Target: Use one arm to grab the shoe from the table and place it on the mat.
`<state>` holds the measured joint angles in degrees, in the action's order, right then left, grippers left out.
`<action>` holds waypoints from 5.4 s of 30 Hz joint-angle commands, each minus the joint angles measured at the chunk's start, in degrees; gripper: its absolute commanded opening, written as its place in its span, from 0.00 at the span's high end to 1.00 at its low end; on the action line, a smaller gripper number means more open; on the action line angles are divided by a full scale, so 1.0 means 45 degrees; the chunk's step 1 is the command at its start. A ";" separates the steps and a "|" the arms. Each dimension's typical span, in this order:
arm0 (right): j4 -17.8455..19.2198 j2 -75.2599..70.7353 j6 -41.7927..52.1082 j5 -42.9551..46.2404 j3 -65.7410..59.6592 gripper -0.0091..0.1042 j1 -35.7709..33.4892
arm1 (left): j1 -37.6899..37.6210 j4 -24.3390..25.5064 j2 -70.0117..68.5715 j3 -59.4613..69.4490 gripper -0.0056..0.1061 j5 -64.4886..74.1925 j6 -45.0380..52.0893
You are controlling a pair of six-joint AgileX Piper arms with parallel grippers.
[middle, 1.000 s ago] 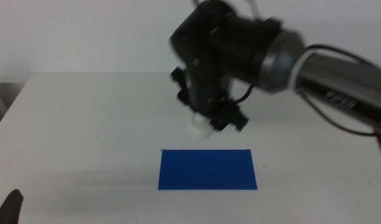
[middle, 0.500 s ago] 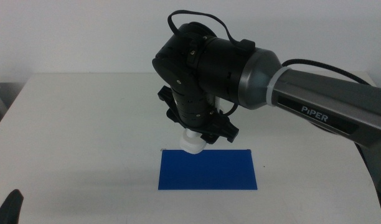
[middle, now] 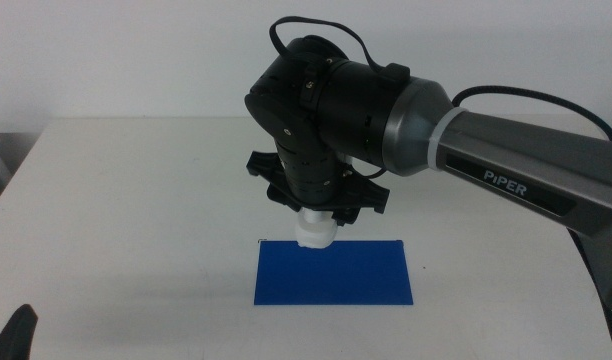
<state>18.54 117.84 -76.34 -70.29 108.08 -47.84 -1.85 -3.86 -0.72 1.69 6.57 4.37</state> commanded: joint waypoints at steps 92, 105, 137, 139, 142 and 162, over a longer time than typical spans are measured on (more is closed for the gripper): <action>-0.6181 -0.0383 2.5881 0.4516 -0.3757 0.93 0.2844 | -0.0055 -0.0122 -0.0171 0.0090 0.11 -0.1049 -0.0059; -0.6194 -0.1043 2.5869 0.4723 -0.3714 0.15 0.2844 | -0.0055 -0.0122 -0.0171 0.0090 0.11 -0.1049 -0.0059; -0.4199 -1.9715 1.5836 1.5311 -2.0259 0.15 0.6867 | -0.0055 -0.0122 -0.0171 0.0090 0.11 -0.1049 -0.0059; -0.4199 -2.0346 1.5836 1.5271 -2.0763 0.15 0.7280 | -0.0055 -0.0122 -0.0171 0.0090 0.11 -0.1049 -0.0059; -0.4199 -2.1005 1.5836 1.5353 -2.1120 0.15 0.7746 | -0.0055 -0.0122 -0.0171 0.0090 0.11 -0.1049 -0.0059; -0.4246 -2.5983 1.5876 1.5308 -2.4107 0.15 0.8170 | -0.0055 -0.0122 -0.0171 0.0090 0.11 -0.1049 -0.0059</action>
<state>-1.10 2.23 -5.32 -6.04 -1.18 -11.39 -1.85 -3.86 -0.72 1.69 6.57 4.37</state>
